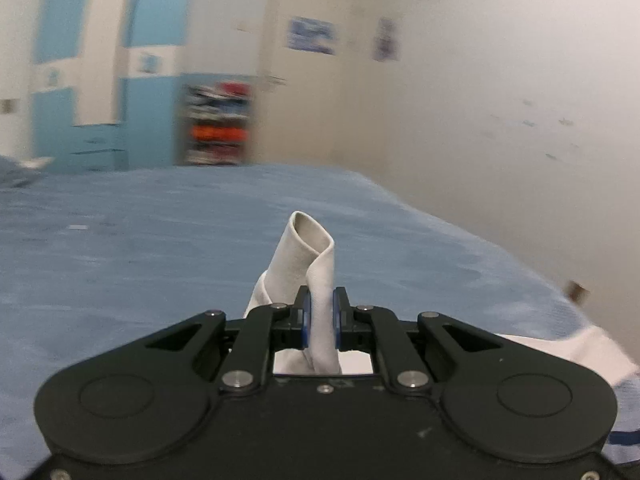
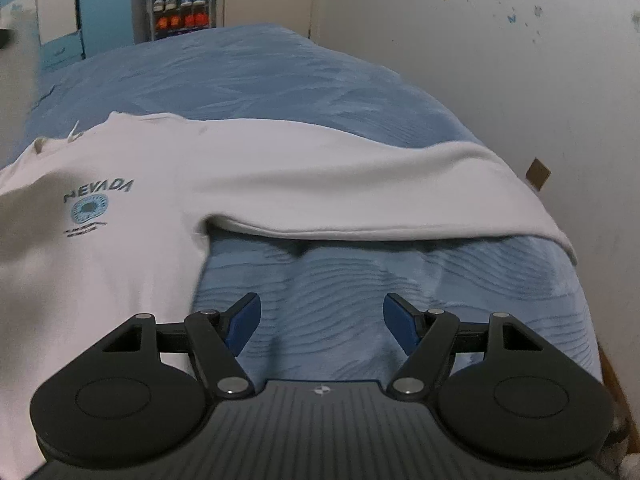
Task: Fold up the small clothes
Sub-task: 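Carry the sleeve across the shirt body with the left gripper and release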
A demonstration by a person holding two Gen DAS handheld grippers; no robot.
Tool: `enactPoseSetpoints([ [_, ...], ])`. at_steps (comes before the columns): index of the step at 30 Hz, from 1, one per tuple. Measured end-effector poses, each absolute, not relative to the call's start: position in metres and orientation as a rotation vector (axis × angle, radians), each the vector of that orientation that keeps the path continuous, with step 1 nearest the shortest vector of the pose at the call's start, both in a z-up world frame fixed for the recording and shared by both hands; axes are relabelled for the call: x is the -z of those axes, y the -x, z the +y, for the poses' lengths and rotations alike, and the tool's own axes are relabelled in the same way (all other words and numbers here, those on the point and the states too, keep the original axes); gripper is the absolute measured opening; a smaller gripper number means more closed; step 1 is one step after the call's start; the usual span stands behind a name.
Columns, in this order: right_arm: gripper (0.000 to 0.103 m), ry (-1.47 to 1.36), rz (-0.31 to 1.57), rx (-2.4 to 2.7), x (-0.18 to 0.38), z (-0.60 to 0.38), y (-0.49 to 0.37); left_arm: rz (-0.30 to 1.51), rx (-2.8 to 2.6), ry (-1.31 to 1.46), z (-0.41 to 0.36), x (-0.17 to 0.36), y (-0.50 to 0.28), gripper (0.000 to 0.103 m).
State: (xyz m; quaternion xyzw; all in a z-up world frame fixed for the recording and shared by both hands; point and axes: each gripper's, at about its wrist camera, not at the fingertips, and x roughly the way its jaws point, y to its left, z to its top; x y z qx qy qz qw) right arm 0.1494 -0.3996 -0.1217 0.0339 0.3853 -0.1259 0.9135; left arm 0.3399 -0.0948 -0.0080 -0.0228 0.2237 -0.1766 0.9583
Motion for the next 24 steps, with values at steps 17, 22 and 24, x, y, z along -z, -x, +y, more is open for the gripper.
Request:
enactPoseSetpoints([
  [17, 0.083, -0.157, 0.856, 0.245, 0.152, -0.424, -0.152, 0.78, 0.517, -0.067, -0.248, 0.184, -0.36, 0.053],
  [22, 0.083, -0.161, 0.85, 0.254, 0.149, -0.423, -0.152, 0.74, 0.55, -0.09, -0.256, 0.151, -0.352, 0.053],
  [24, 0.083, -0.167, 0.844, 0.256, 0.148, -0.423, -0.152, 0.726, 0.564, -0.068, -0.251, 0.14, -0.354, 0.054],
])
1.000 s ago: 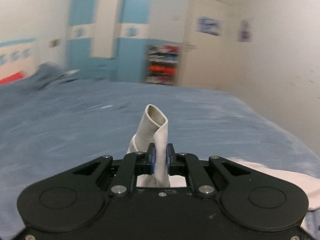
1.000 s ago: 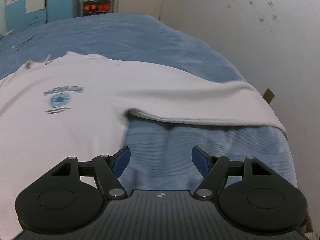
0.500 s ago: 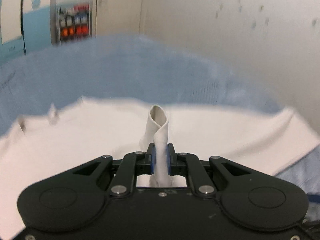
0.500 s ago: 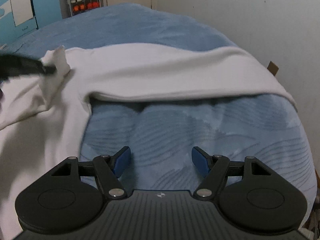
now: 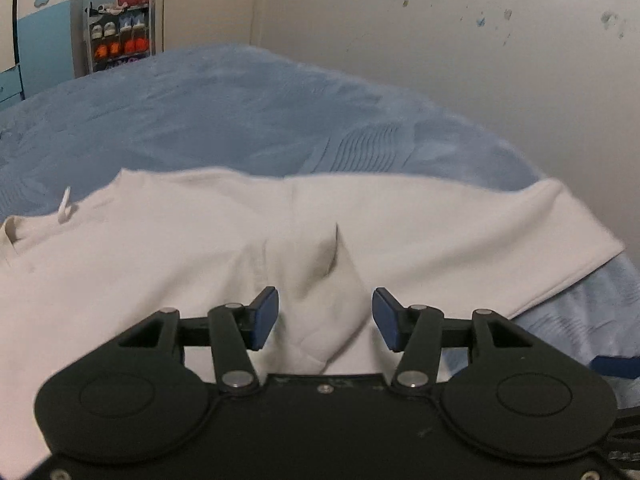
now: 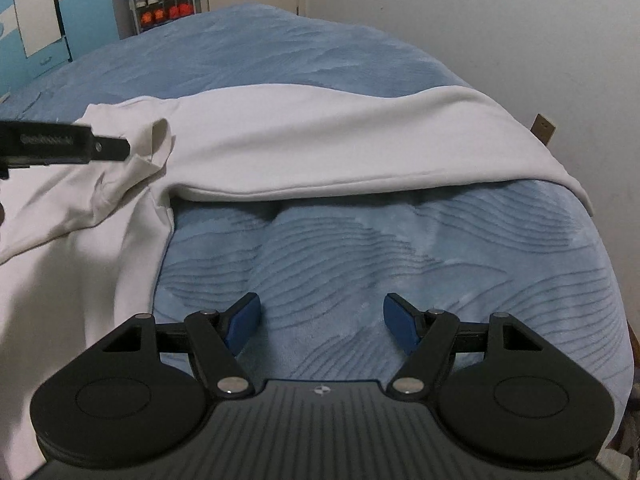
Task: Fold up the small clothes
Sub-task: 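Carry the sleeve across the shirt body with the left gripper and release, then grasp the other sleeve cuff with the right gripper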
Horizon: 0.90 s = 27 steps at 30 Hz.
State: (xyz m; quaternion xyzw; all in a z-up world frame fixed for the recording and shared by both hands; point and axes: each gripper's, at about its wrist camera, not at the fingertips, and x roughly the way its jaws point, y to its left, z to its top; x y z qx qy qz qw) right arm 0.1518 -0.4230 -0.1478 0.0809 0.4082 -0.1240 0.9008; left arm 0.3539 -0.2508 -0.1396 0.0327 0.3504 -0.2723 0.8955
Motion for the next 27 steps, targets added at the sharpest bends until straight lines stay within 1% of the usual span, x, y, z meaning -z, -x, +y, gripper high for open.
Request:
enactPoseSetpoints([
  [3, 0.083, -0.172, 0.845, 0.254, 0.149, -0.422, -0.153, 0.745, 0.553, -0.041, -0.253, 0.14, -0.361, 0.058],
  [4, 0.083, -0.17, 0.848, 0.253, 0.15, -0.421, -0.154, 0.786, 0.54, -0.054, -0.255, 0.148, -0.362, 0.058],
  [6, 0.083, -0.165, 0.857, 0.252, 0.152, -0.422, -0.153, 0.923, 0.521, -0.115, -0.267, 0.175, -0.376, 0.059],
  [7, 0.083, -0.161, 0.861, 0.251, 0.153, -0.422, -0.154, 0.918, 0.522, -0.145, -0.271, 0.187, -0.375, 0.06],
  [9, 0.083, -0.152, 0.867, 0.251, 0.155, -0.422, -0.155, 0.859, 0.531, -0.21, -0.276, 0.189, -0.365, 0.06],
  [12, 0.083, -0.155, 0.853, 0.26, 0.152, -0.427, -0.155, 0.861, 0.539, -0.239, -0.277, 0.177, -0.359, 0.06],
  [15, 0.083, -0.184, 0.77, 0.278, 0.141, -0.445, -0.144, 0.831, 0.554, -0.23, -0.258, 0.153, -0.35, 0.061],
  [17, 0.087, -0.226, 0.698, 0.318, 0.133, -0.474, -0.131, 0.776, 0.545, -0.245, -0.234, 0.129, -0.334, 0.061],
  [19, 0.094, -0.328, 0.619, 0.395, 0.13, -0.519, -0.116, 0.732, 0.529, -0.255, -0.203, 0.109, -0.318, 0.061],
  [22, 0.094, -0.623, 0.565, 0.473, 0.141, -0.605, -0.107, 0.709, 0.461, -0.231, -0.141, 0.088, -0.288, 0.061],
  [24, 0.091, -0.815, 0.546, 0.471, 0.155, -0.654, -0.111, 0.722, 0.406, -0.187, -0.099, 0.086, -0.269, 0.061],
  [25, 0.087, -0.903, 0.533, 0.486, 0.162, -0.674, -0.113, 0.73, 0.38, -0.172, -0.08, 0.085, -0.259, 0.061],
  [27, 0.085, -1.014, 0.498, 0.518, 0.174, -0.697, -0.118, 0.745, 0.307, -0.17, -0.051, 0.089, -0.243, 0.061],
])
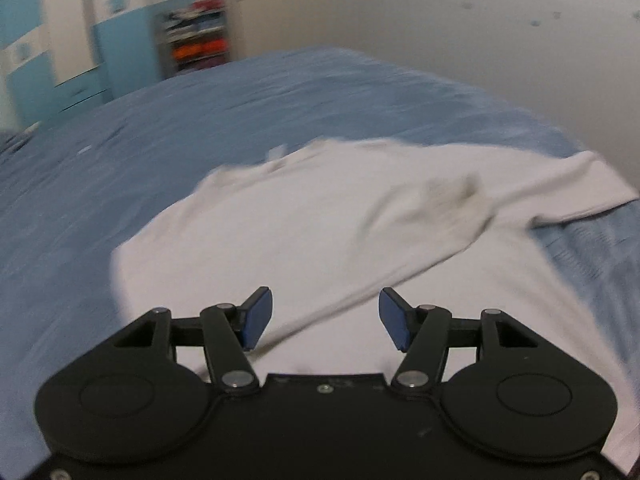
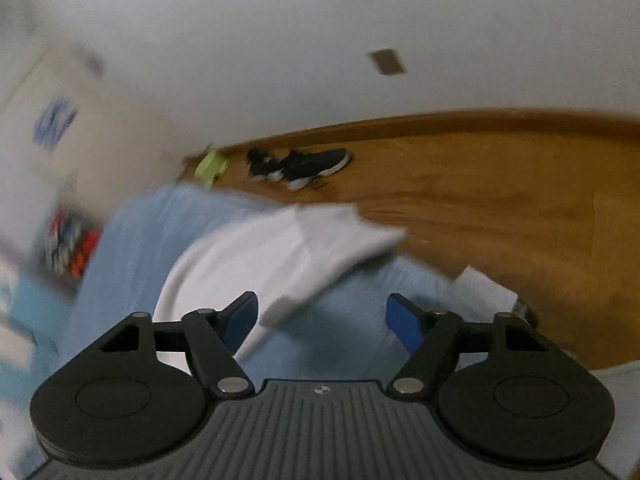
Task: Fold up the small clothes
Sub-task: 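Grasp the other sleeve cuff with the right gripper, then fold the held sleeve across the shirt body with the right gripper, release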
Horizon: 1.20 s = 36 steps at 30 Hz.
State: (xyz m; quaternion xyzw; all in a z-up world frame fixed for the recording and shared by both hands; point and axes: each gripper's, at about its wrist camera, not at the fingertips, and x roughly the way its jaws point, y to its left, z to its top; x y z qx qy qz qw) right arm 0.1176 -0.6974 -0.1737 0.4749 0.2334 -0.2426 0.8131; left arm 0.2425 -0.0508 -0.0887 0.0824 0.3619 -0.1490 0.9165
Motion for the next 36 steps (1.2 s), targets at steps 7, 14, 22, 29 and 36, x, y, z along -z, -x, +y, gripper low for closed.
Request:
enactPoseSetpoints([
  [7, 0.013, -1.063, 0.443, 0.559, 0.192, -0.711, -0.147, 0.817, 0.07, -0.055, 0.025, 0.112, -0.208, 0.061],
  [14, 0.011, -0.729, 0.288, 0.471, 0.109, -0.648, -0.153, 0.916, -0.1, -0.057, 0.051, 0.13, -0.222, 0.061],
  [22, 0.01, -0.525, 0.362, 0.276, 0.073, -0.534, -0.19, 0.893, -0.207, -0.03, 0.076, 0.121, -0.23, 0.061],
  [29, 0.01, -0.489, 0.456, 0.146, 0.075, -0.432, -0.225, 0.86, -0.219, 0.001, 0.114, 0.109, -0.234, 0.061],
  [36, 0.01, -0.445, 0.499, -0.011, 0.057, -0.322, -0.246, 0.858, -0.187, 0.021, 0.148, 0.116, -0.238, 0.061],
])
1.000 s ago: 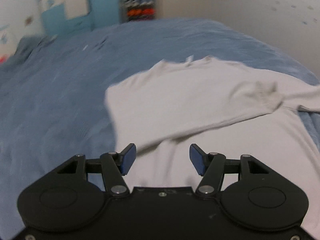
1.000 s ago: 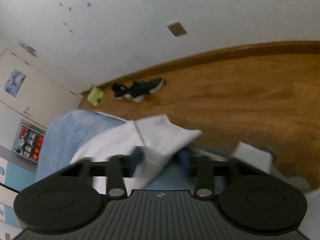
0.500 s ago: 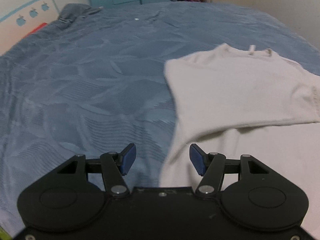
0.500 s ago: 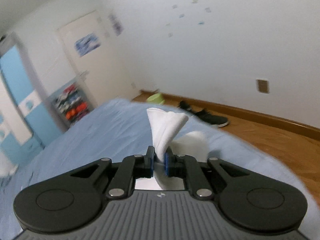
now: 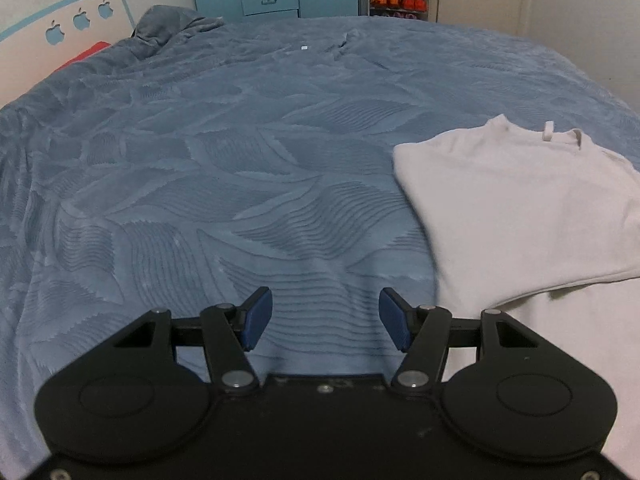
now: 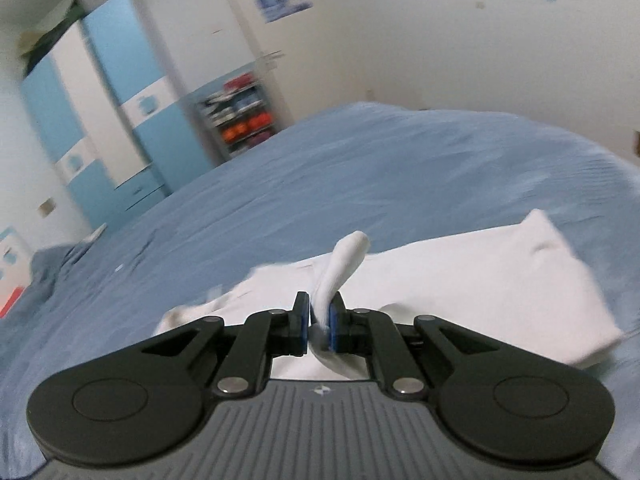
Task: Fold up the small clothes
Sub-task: 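Fold the held sleeve across the shirt body with the right gripper, release, then grasp the sweatshirt hem with both grippers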
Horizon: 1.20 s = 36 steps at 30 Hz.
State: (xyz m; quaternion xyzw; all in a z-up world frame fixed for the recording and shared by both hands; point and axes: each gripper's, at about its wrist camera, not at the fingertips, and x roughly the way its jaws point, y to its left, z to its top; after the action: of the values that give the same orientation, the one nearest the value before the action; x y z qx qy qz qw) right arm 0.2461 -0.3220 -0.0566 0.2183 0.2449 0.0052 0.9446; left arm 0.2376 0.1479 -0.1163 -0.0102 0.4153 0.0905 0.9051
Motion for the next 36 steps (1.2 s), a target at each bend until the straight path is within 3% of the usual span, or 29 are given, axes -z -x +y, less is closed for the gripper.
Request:
enactPoseSetpoints([
  [9, 0.01, -0.372, 0.579, -0.299, 0.057, -0.155, -0.275, 0.871, -0.208, 0.084, 0.202, 0.137, -0.24, 0.061],
  [15, 0.01, -0.232, 0.723, -0.38, 0.103, -0.071, -0.286, 0.89, -0.234, 0.117, 0.227, 0.152, -0.233, 0.061],
  [16, 0.018, -0.197, 0.779, -0.382, 0.116, -0.063, -0.293, 0.895, -0.236, 0.119, 0.229, 0.155, -0.232, 0.061],
  [18, 0.021, -0.146, 0.842, -0.365, 0.133, -0.052, -0.294, 0.909, -0.243, 0.121, 0.232, 0.161, -0.23, 0.061],
  [20, 0.031, -0.139, 0.807, -0.4, 0.126, -0.054, -0.284, 0.92, -0.241, 0.12, 0.232, 0.164, -0.229, 0.061],
  [22, 0.052, -0.168, 0.784, -0.444, 0.115, -0.06, -0.274, 0.919, -0.24, 0.114, 0.23, 0.164, -0.225, 0.061],
  [26, 0.048, -0.16, 0.689, -0.426, 0.091, -0.073, -0.262, 0.914, -0.237, 0.116, 0.226, 0.161, -0.224, 0.061],
  [28, 0.037, -0.136, 0.736, -0.38, 0.098, -0.076, -0.27, 0.906, -0.224, 0.124, 0.222, 0.159, -0.223, 0.061],
  [32, 0.032, -0.062, 0.851, -0.407, 0.134, -0.076, -0.293, 0.931, -0.207, 0.128, 0.208, 0.163, -0.223, 0.061],
  [36, 0.03, -0.134, 0.864, -0.479, 0.096, -0.109, -0.281, 0.956, -0.182, 0.106, 0.195, 0.157, -0.215, 0.061],
])
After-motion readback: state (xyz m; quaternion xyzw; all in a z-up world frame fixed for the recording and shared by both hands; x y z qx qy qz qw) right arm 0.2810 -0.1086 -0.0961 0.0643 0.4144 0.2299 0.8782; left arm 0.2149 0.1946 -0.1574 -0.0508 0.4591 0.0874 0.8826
